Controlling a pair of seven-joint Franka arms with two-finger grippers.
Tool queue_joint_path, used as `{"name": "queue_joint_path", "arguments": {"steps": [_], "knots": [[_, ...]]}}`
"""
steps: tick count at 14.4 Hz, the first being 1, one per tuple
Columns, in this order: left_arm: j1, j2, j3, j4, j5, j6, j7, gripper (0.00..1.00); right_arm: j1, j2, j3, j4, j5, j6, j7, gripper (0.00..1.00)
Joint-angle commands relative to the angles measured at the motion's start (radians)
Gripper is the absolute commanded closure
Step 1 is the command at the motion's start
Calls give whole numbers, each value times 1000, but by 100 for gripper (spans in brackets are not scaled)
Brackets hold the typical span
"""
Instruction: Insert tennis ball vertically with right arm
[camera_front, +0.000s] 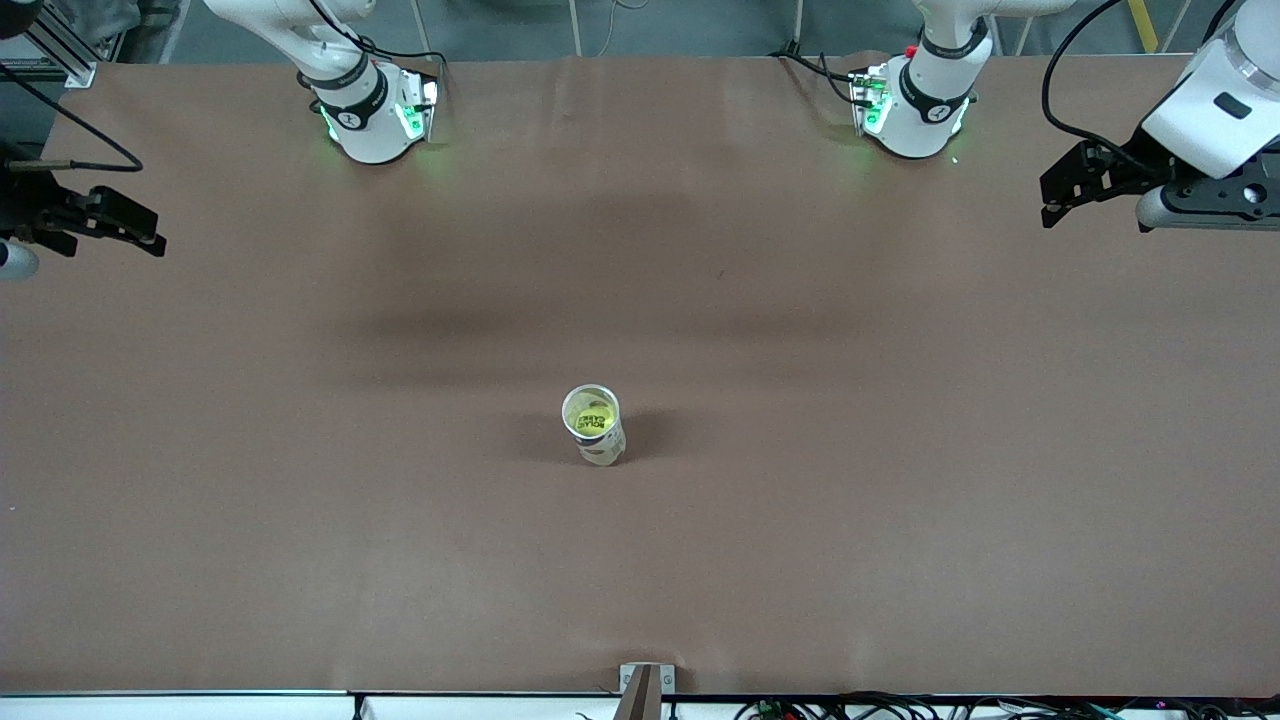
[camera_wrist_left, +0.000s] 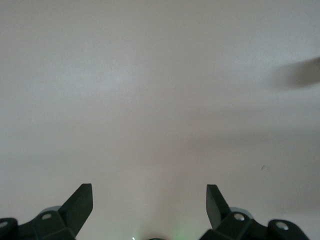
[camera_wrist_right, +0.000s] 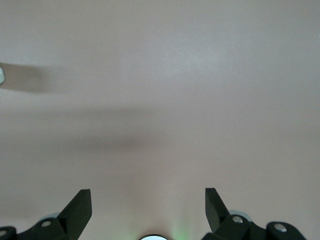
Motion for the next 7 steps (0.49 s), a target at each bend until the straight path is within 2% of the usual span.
{"name": "queue_joint_path", "arguments": {"steps": [1, 3, 7], "knots": [[14, 18, 4, 18, -39, 11, 15, 0, -22, -69, 26, -46, -16, 4, 4, 0], [12, 50, 7, 61, -41, 10, 9, 0, -22, -86, 25, -47, -8, 4, 5, 0], [12, 56, 7, 69, -38, 5, 9, 0, -40, -86, 11, -46, 36, 7, 5, 0]]}}
